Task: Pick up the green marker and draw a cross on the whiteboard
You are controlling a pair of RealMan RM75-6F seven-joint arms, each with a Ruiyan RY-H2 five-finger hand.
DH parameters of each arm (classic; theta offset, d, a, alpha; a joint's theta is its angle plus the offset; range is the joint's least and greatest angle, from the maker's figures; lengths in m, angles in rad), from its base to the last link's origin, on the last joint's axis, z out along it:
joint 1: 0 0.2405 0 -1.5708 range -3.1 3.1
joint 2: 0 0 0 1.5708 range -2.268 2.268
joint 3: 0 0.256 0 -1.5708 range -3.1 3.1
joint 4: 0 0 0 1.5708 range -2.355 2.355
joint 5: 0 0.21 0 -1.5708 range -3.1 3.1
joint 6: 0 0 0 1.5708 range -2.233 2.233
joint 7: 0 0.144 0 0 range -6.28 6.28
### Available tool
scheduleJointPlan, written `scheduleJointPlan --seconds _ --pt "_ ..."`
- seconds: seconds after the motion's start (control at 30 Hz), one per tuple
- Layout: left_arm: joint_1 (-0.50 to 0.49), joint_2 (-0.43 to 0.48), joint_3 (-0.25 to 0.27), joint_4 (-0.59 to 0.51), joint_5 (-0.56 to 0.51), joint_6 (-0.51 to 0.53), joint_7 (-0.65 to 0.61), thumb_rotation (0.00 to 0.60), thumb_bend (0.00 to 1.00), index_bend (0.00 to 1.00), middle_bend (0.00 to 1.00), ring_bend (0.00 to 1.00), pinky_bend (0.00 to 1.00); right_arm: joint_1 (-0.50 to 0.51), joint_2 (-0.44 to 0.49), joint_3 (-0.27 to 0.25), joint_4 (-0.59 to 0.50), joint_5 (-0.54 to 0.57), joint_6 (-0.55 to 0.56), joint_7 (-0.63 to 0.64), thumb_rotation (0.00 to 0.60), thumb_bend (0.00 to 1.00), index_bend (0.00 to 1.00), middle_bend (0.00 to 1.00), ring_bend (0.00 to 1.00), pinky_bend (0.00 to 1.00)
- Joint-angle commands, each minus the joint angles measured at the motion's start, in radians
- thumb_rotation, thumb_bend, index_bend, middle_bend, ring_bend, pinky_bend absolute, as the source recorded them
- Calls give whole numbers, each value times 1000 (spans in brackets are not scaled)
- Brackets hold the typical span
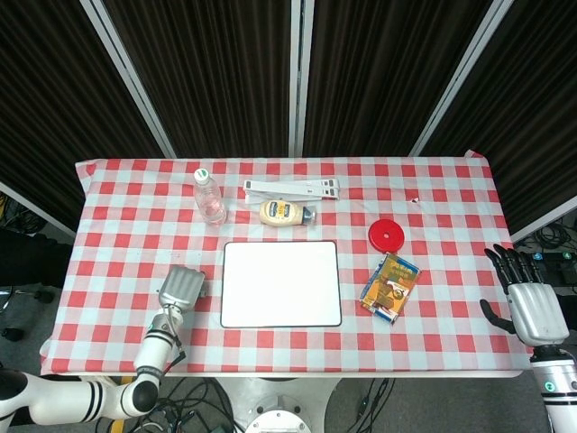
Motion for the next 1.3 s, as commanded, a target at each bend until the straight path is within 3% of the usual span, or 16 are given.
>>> scheduleJointPlan --seconds 0.03,0.57,0.7,0.9,1.03,1.17,1.3 --pt "-4 -1 5 3 -1 1 -3 600 295 475 496 671 952 -1 0 -1 0 0 1 -1 600 270 0 41 0 0" --pt "-16 5 30 11 8 5 -40 600 345 520 536 672 951 1 -2 -2 -5 8 -7 -16 600 270 0 41 0 0" --pt "-11 44 31 -7 53 -30 -116 600 376 553 566 679 952 -2 0 -2 -9 6 0 -21 600 270 0 41 0 0" --pt "24 166 8 -86 241 -45 -364 600 399 576 603 683 951 -11 6 -2 -17 6 14 -26 600 270 0 41 0 0" --pt "37 232 -35 -102 403 -119 -696 600 404 577 604 681 951 -13 7 -4 -21 0 18 -26 600 268 0 41 0 0" --pt "24 231 -52 -19 620 -168 -1056 600 411 577 603 677 949 -14 9 -6 -23 -4 21 -25 600 271 0 41 0 0" --pt "-16 165 -24 124 800 -161 -1292 600 409 577 597 664 938 -13 12 -6 -25 -7 20 -22 600 270 0 41 0 0"
